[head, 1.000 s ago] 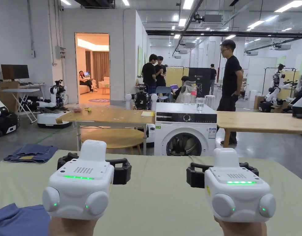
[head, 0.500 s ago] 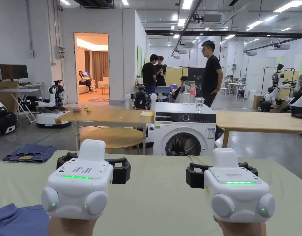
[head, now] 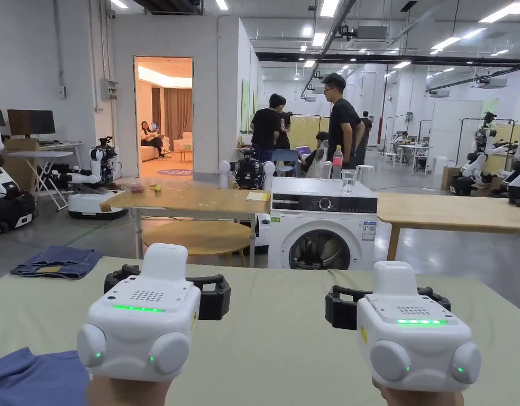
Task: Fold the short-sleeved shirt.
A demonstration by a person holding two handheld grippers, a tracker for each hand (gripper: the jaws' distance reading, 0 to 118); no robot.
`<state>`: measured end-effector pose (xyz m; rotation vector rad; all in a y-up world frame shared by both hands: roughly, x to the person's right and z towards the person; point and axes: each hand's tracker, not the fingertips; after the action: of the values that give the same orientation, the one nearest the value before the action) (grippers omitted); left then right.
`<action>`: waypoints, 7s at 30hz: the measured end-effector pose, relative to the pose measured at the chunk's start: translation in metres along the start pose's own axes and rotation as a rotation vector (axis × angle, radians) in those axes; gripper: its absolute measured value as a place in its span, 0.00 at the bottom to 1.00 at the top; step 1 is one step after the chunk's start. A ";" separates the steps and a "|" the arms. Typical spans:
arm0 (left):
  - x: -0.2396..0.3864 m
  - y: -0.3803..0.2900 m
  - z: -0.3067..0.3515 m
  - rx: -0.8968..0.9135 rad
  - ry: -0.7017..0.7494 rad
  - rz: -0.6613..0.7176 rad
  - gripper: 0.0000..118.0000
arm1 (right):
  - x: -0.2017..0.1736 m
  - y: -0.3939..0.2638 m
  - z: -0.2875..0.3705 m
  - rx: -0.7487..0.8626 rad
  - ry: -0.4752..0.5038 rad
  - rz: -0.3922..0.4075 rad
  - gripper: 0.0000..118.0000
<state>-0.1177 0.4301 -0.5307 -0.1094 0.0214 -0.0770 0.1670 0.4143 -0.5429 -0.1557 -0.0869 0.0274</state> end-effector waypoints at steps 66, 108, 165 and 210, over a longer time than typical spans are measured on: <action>-0.259 -0.291 -0.257 -0.984 0.174 0.110 0.87 | -0.281 -0.124 -0.168 -0.260 0.411 0.142 0.00; 0.173 -0.179 -0.217 -0.714 -0.536 0.013 0.31 | 0.064 -0.102 -0.085 -0.242 -0.081 -0.014 0.00; -0.081 -0.198 -0.325 -1.177 -0.078 0.103 0.04 | 0.031 -0.158 -0.136 -0.364 0.029 -0.009 0.00; -0.141 -0.035 -0.201 -0.417 0.005 0.000 0.03 | 0.091 -0.010 -0.167 -0.307 0.102 0.057 0.01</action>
<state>-0.2657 0.3848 -0.7237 -0.5263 0.0422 -0.0715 0.2729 0.3817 -0.6980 -0.4657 0.0156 0.0625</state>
